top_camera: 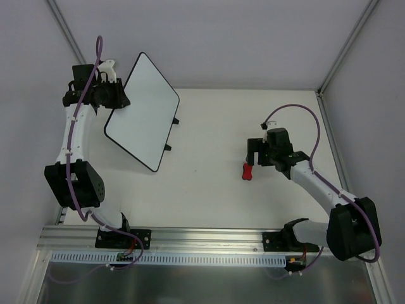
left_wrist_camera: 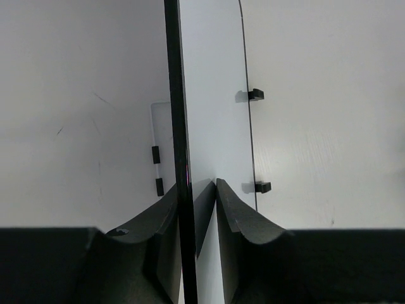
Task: Erase the whiteboard
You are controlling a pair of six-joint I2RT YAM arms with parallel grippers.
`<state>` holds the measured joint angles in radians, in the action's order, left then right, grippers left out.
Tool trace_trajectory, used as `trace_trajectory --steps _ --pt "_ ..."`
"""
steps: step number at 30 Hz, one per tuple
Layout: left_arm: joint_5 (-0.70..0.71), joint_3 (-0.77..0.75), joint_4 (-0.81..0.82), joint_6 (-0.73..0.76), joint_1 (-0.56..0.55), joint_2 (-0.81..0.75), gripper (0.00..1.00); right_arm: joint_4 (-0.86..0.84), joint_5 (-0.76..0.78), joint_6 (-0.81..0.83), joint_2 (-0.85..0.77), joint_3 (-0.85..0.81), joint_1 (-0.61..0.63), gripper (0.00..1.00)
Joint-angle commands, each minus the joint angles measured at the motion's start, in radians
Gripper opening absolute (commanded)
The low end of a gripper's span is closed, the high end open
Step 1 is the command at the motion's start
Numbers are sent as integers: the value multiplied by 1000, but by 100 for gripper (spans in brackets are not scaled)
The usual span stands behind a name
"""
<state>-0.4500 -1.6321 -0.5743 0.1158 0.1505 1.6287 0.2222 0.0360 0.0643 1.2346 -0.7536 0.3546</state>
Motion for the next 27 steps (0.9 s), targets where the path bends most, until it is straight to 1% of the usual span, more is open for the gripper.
trace_trajectory --steps 1,3,5,7,9,15,21,22,23,25,27 --pt "10 -46 34 56 -9 11 24 5 -13 12 8 -52 -8 99" --pt "20 -48 34 65 -9 19 25 6 -15 11 12 -53 -8 99" --pt "34 -45 34 73 -9 25 29 8 -15 11 16 -56 -8 99" --pt "46 -40 34 81 -9 26 30 9 -13 11 20 -58 -11 99" --pt "59 -35 36 93 -9 31 34 9 -15 11 26 -58 -11 99" --pt "103 12 36 134 -9 0 34 14 -18 8 40 -62 -11 99" --pt "113 52 36 114 -9 -23 39 12 -24 -3 52 -64 -9 99" --pt "112 61 36 107 -9 -26 41 12 -25 -4 52 -62 -9 99" --pt "111 67 36 102 -9 -33 46 14 -24 -4 49 -61 -11 99" --pt "114 83 36 91 -11 -39 48 12 -25 -6 48 -59 -11 99" --pt "116 90 34 90 -9 -43 54 12 -25 -8 45 -55 -11 99"
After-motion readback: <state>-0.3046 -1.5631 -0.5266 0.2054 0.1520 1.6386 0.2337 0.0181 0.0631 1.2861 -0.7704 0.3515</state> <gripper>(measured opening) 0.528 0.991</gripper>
